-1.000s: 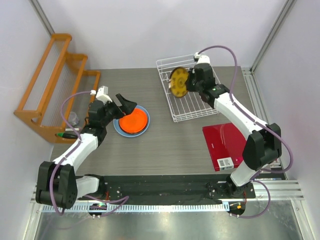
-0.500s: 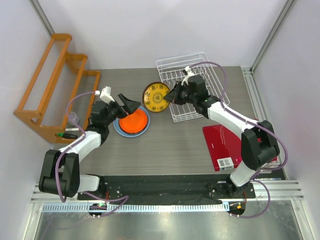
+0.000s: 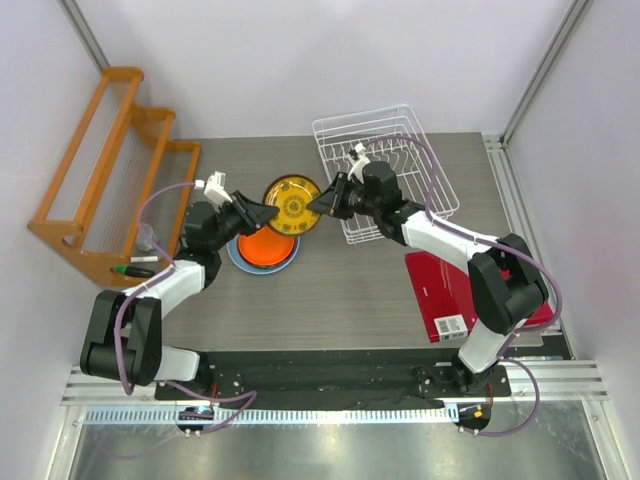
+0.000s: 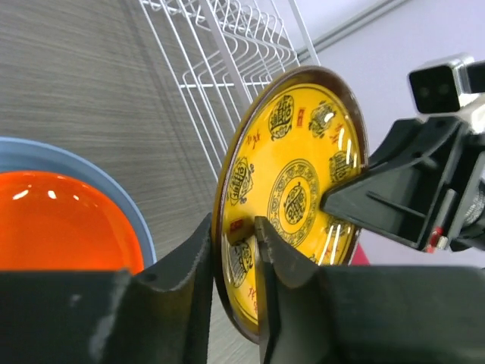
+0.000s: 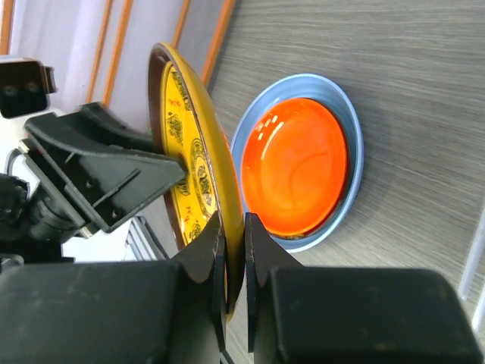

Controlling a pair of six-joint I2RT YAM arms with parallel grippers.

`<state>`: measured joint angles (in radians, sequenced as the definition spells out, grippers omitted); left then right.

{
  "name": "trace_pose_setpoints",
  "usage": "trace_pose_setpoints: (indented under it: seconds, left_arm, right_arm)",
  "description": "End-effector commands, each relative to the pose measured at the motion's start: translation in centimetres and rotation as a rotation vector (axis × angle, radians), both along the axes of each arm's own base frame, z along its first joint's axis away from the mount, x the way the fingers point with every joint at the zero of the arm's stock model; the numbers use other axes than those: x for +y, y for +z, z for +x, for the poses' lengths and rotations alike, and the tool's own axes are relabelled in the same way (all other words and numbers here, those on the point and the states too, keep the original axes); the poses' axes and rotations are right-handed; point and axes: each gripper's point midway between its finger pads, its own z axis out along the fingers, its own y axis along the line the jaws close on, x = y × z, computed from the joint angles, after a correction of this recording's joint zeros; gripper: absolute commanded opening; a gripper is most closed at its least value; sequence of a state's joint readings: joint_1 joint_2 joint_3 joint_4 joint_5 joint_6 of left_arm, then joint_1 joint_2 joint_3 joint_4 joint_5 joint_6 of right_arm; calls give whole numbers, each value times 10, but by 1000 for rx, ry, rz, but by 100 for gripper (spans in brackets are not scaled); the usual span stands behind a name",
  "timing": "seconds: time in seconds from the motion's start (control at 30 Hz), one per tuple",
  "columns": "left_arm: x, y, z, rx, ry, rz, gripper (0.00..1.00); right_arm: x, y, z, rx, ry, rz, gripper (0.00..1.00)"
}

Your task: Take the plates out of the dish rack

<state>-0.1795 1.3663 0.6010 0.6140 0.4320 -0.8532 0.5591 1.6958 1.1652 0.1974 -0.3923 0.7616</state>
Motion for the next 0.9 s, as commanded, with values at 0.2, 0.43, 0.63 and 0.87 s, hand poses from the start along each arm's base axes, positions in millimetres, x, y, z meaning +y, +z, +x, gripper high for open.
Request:
trace_pose_setpoints:
  seconds: [0.2,0.43,0.63,0.87]
  left_arm:
    - [-1,6,4,-59,-10,11,0]
    - [26,4,2,-45,136,110,0]
    - [60,1,-9,-21,283,238,0]
    - [71,-33,-16,73,312,308,0]
  right_arm:
    - [18,30,-7,-47,93,122,14]
    - [-1,18,10,-90,-2,-49,64]
    - [-37,24,29,-143,-141,-189,68]
    - [-70,33,33,-186,-227,-301,70]
